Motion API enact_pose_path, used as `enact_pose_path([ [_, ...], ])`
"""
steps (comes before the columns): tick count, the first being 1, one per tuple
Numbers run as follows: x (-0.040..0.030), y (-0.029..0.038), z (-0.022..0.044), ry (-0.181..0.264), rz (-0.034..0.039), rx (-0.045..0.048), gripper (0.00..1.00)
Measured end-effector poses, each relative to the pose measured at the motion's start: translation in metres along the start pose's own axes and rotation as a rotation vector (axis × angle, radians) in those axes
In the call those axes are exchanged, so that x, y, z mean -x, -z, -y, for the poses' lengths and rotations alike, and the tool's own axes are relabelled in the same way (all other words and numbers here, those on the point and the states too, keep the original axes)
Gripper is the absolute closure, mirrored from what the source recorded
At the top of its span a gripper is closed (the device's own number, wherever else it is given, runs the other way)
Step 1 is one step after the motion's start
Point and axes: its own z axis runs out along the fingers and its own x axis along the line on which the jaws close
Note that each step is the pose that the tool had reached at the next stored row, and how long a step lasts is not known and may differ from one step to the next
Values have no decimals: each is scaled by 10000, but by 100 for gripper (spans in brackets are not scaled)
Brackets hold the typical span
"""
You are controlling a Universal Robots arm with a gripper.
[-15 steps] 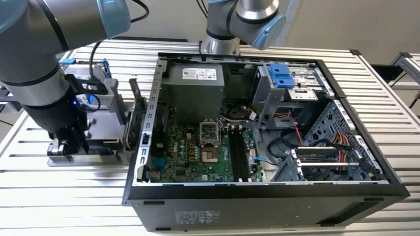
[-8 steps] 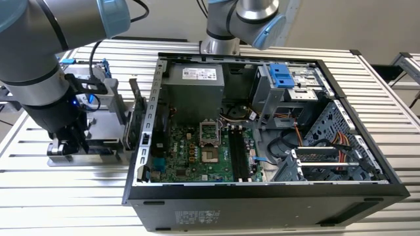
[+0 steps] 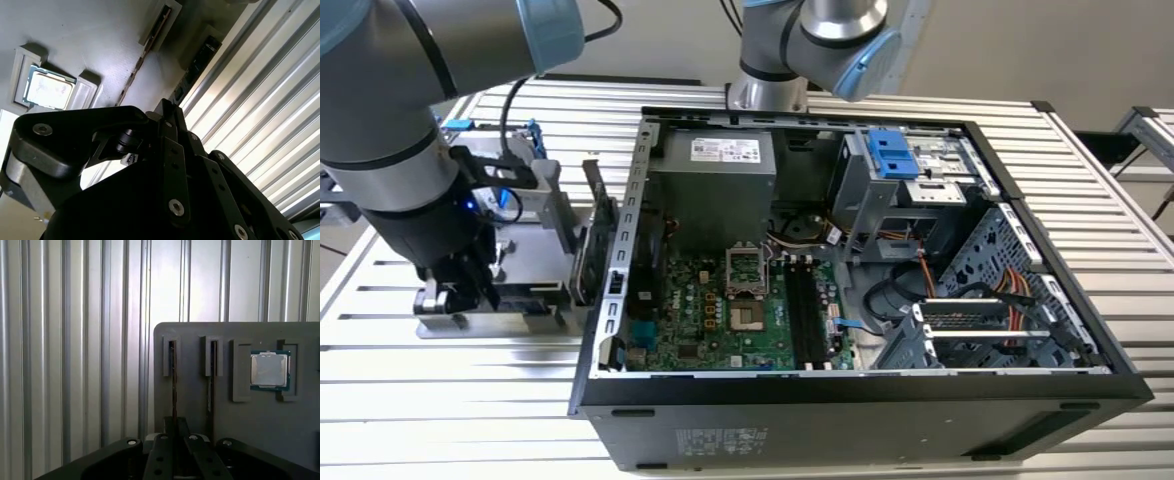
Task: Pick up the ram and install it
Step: 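Pick up the ram and move it above insertion slot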
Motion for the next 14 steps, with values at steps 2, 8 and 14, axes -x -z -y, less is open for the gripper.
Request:
enact_pose_path([
  [2, -1, 27, 0, 2, 0, 1, 100],
  [8, -1, 102, -2, 0, -1, 1, 100],
  [14, -1, 159, -3, 0, 0, 0, 100],
])
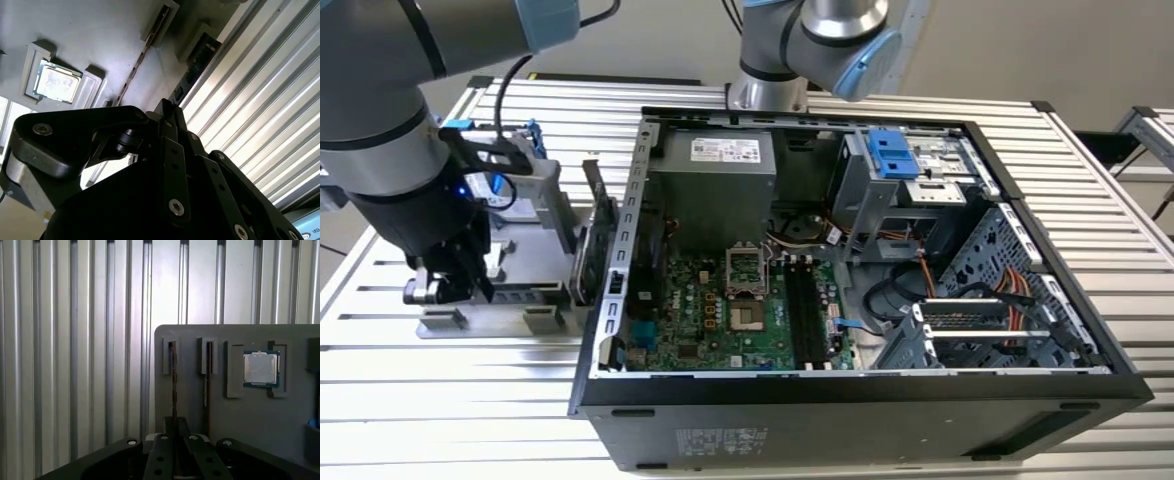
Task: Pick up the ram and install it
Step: 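Pick up the ram and move it above insertion slot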
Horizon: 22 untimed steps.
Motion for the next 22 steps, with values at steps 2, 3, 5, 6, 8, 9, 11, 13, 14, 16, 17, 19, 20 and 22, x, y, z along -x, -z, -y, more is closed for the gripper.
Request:
enact_pose_path([
  [2, -1, 18, 0, 2, 0, 1, 100],
  [3, -1, 29, 0, 1, 0, 0, 100],
  [5, -1, 55, -1, 1, 0, 1, 100],
  [6, -1, 66, 0, 1, 0, 0, 100],
  [8, -1, 85, -1, 1, 0, 0, 100],
  [9, -1, 95, -1, 0, 0, 1, 100],
  [11, -1, 115, -2, 1, 0, 1, 100],
  [13, -1, 136, -2, 1, -1, 0, 100],
  [14, -1, 147, -2, 1, 0, -1, 100],
  [16, -1, 173, -3, 1, 0, -1, 100],
  [17, -2, 187, -3, 1, 0, 0, 100],
  [19, -2, 216, -4, 1, 0, 0, 100],
  [20, -2, 231, -4, 1, 0, 0, 100],
  [22, -2, 265, -5, 0, 0, 0, 100],
])
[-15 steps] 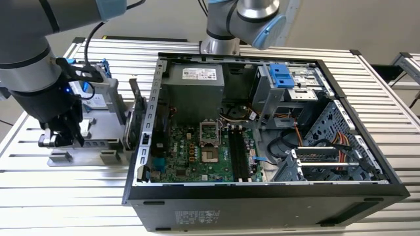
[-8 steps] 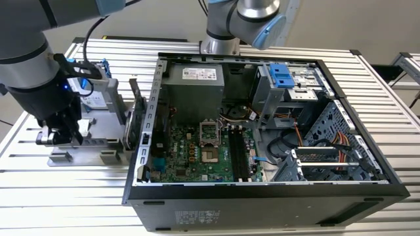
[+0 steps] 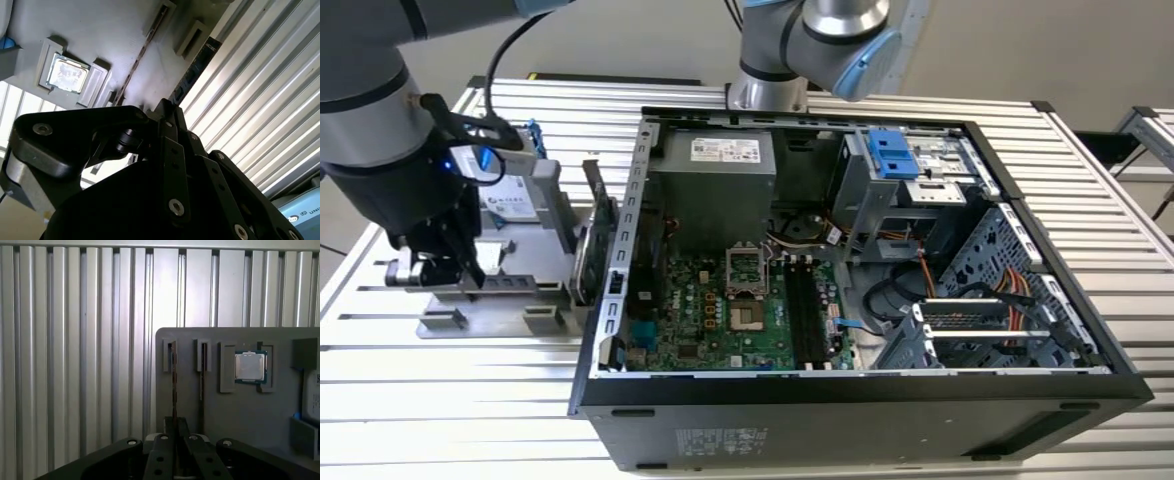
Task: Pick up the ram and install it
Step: 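Pick up the ram and move it above insertion slot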
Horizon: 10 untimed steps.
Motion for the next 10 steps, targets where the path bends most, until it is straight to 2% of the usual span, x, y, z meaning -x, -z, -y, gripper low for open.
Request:
enact_pose_path([
  [10, -1, 114, -2, 0, 0, -1, 100],
])
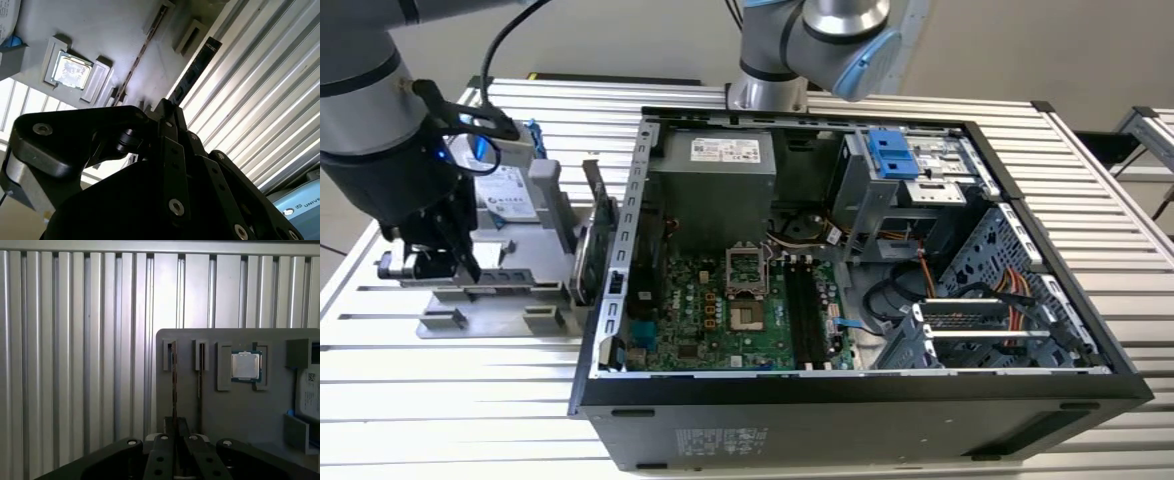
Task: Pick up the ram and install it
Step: 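Pick up the ram and move it above insertion slot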
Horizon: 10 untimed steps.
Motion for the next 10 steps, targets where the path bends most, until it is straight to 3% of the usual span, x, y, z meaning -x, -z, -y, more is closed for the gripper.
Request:
enact_pose_path([
  [10, -1, 136, -2, 0, 0, 0, 100],
])
